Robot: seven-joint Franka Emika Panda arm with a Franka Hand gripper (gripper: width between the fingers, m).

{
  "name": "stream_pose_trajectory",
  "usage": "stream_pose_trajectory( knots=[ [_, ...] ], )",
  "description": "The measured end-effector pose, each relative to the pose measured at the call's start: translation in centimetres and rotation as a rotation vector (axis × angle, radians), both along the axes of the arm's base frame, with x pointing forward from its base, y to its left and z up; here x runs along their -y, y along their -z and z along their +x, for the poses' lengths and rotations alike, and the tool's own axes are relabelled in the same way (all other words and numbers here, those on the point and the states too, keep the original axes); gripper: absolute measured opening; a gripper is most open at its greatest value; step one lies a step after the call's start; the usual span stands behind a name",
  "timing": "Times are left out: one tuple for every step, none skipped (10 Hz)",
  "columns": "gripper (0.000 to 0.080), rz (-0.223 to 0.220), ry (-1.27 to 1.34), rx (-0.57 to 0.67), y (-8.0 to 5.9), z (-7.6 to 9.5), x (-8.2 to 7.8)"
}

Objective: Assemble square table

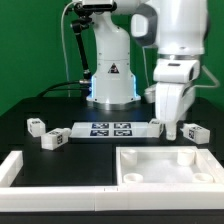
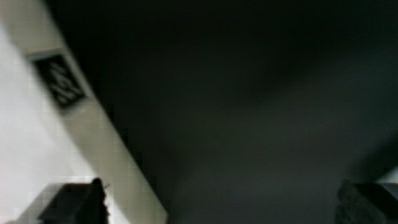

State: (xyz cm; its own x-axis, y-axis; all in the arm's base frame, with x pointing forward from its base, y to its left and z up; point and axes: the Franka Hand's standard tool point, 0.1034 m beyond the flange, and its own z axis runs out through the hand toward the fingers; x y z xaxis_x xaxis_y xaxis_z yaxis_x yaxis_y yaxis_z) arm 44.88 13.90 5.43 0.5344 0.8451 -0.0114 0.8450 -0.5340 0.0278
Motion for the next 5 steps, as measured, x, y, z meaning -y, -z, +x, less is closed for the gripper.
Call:
stream_pose_trajectory(
  knots=[
    [0.0649, 0.01, 0.118, 0.012, -0.5, -0.1, -1.7],
    [0.0649, 0.017, 0.22, 0.017, -0.7, -0.1, -3.8],
    [0.0649, 0.024, 0.281, 0.024, -0.8, 0.3, -5.2],
    [0.0649, 0.029, 0.356, 0.025, -0.4, 0.4, -5.5],
    [0.0649, 0.032, 0.411, 0.023, -0.5, 0.4, -5.4]
  ],
)
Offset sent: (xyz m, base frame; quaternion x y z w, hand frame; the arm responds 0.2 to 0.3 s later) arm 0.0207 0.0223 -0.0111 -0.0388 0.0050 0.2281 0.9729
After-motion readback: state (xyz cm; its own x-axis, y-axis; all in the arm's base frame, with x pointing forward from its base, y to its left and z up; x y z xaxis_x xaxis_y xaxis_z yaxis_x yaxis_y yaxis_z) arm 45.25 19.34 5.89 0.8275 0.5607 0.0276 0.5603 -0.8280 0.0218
